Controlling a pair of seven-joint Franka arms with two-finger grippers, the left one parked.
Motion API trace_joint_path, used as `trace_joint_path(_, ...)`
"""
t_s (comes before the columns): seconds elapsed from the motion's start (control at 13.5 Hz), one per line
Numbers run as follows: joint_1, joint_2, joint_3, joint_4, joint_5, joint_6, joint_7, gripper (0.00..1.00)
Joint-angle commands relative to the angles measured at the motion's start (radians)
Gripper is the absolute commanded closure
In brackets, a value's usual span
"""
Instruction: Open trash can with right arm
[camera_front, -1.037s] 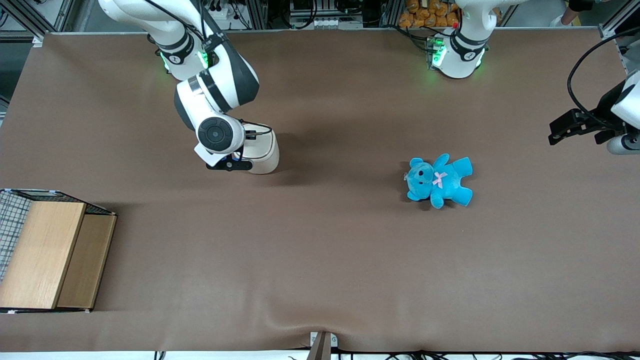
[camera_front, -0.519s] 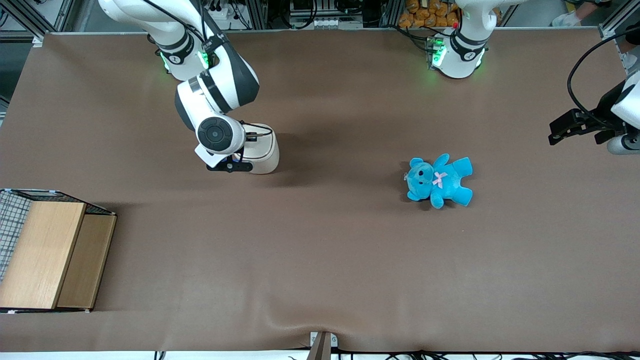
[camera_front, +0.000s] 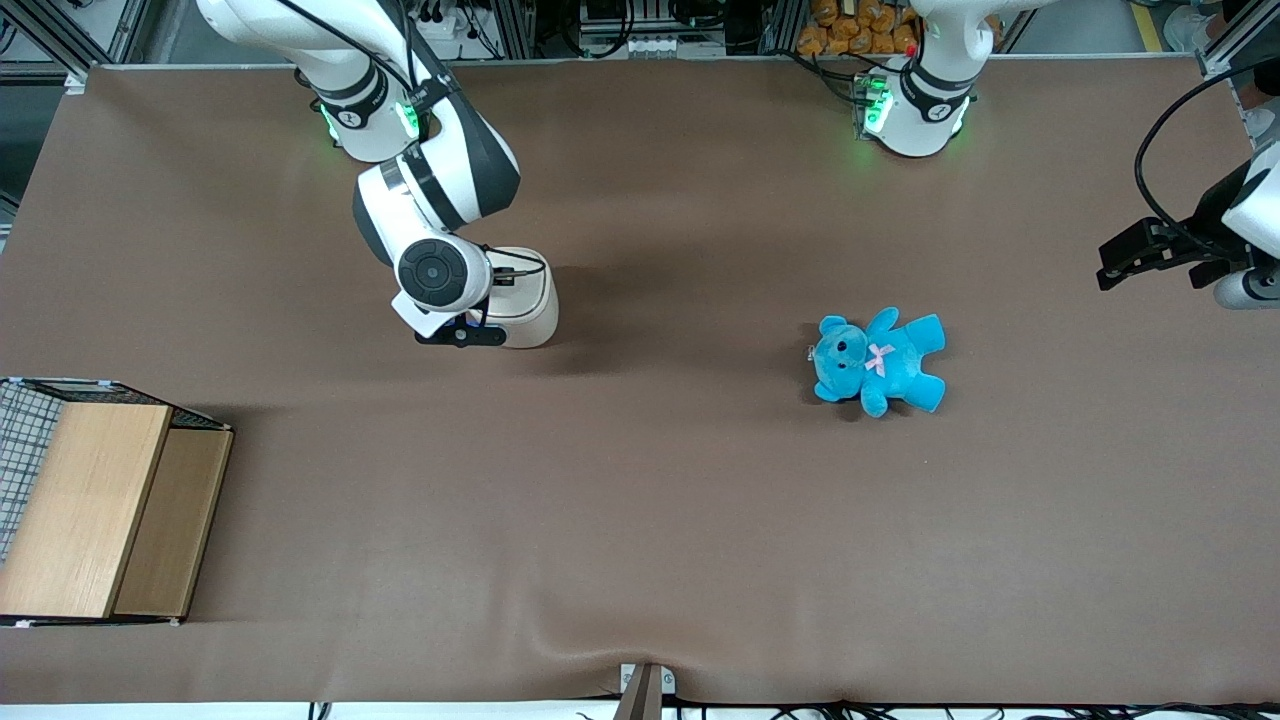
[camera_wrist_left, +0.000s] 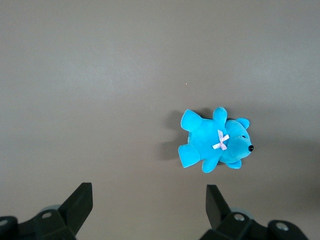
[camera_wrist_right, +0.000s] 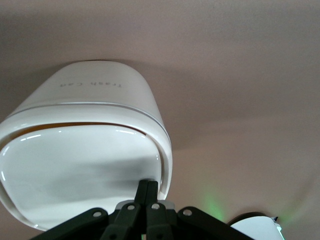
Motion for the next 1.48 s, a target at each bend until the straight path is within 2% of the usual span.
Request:
trace_joint_path(0.0,0.003,0.018,-0.005,-0.009,0.013,0.021,0.009,1.00)
trace_joint_path(0.3,-0.006,-0.057,-0.010,0.014,0.013,-0.041,0.010,1.00)
trace_joint_path(0.74,-0.054,-0.143,-0.016,0.166,0.010,-0.200,0.009,1.00)
trace_joint_path(0.96,-0.135,-0.166,-0.016,0.240,0.003,-0.248,-0.020,1.00)
trace_joint_path(1.11,-0.196,-0.173,-0.016,0.258,-0.002,-0.248,-0.123,1.00)
trace_joint_path(1.41,-0.382,-0.192,-0.016,0.304,-0.002,-0.253,-0.406,1.00)
